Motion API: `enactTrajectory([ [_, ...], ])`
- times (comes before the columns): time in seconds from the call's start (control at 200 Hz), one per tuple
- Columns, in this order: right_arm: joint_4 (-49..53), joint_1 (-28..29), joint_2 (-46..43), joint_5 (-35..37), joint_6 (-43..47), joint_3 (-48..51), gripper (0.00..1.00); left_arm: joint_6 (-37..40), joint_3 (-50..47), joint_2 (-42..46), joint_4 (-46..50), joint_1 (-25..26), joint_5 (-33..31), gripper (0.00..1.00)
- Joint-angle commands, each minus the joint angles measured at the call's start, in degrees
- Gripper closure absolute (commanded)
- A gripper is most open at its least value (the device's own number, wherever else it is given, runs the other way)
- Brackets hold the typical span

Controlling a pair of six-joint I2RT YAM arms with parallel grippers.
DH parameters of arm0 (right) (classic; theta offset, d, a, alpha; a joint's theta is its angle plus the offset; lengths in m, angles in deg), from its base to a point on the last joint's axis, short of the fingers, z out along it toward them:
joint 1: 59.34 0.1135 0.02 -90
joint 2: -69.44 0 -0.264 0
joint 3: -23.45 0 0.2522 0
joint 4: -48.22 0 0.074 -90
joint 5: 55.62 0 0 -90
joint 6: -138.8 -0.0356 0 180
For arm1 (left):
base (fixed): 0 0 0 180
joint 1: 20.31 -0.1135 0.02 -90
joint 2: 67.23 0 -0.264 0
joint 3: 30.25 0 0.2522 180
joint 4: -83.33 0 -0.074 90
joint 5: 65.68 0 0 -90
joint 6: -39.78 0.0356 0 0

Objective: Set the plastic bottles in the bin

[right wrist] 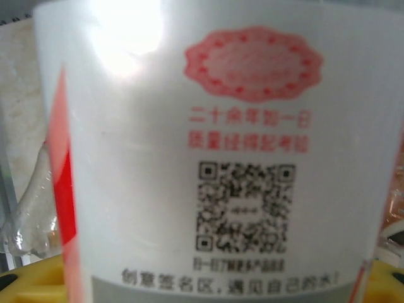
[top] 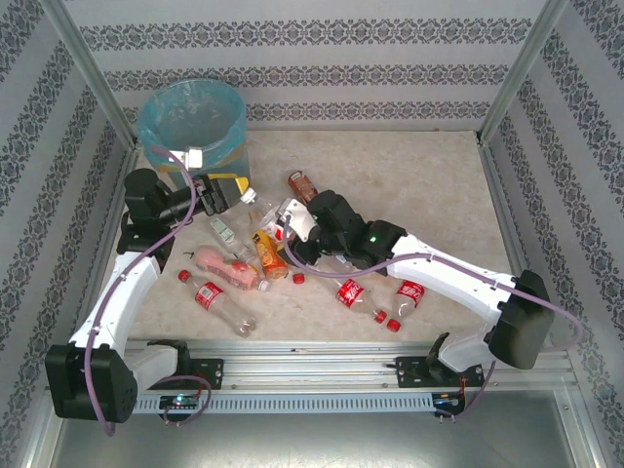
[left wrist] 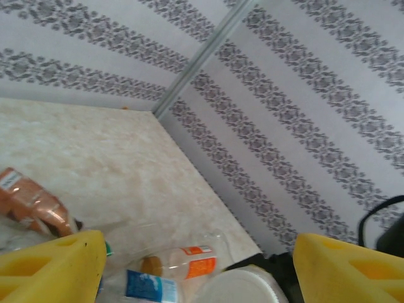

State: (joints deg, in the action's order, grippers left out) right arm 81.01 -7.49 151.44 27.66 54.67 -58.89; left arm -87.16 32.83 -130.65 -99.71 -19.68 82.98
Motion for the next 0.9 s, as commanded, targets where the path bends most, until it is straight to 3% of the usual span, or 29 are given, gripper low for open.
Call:
enactTrajectory([
  [0.0,-3.1,-0.3,1.5,-2.5,-0.7,-3.1,0.41,-3.5,-0.2,1.1,-6.1,-0.5,4.6,0.25],
  [0.265,-3.6,-0.2,3.9,-3.2,-1.1,-5.9,0.41,-2.6,-0.6,1.7,-5.8,-0.5,5.4,0.42],
  [0.445,-4.0,-0.3,4.9,-2.8,-1.5,-6.7,0.41,-1.4,-0.2,1.5,-4.5,-0.5,5.4,0.64],
  [0.55,-3.7,-0.3,5.4,-2.8,-1.5,-7.2,0.4,-1.3,0.0,1.6,-4.5,-0.5,4.7,0.84],
  [0.629,-3.9,-0.3,5.2,-2.4,-1.5,-7.4,0.39,-1.8,0.2,1.7,-5.3,-0.5,3.3,0.87],
  [0.744,-4.2,-0.3,4.9,-0.3,-1.5,-8.1,0.25,-1.4,2.6,1.9,-3.0,-0.5,0.0,1.0],
  [0.839,-3.5,-0.3,4.1,4.4,-2.1,-9.8,0.06,-0.7,6.5,2.5,1.2,-0.6,-4.3,1.0],
  [0.894,-3.5,-0.3,3.0,7.6,-2.1,-10.4,0.02,-0.3,9.1,2.6,2.9,-0.5,-7.1,1.0],
])
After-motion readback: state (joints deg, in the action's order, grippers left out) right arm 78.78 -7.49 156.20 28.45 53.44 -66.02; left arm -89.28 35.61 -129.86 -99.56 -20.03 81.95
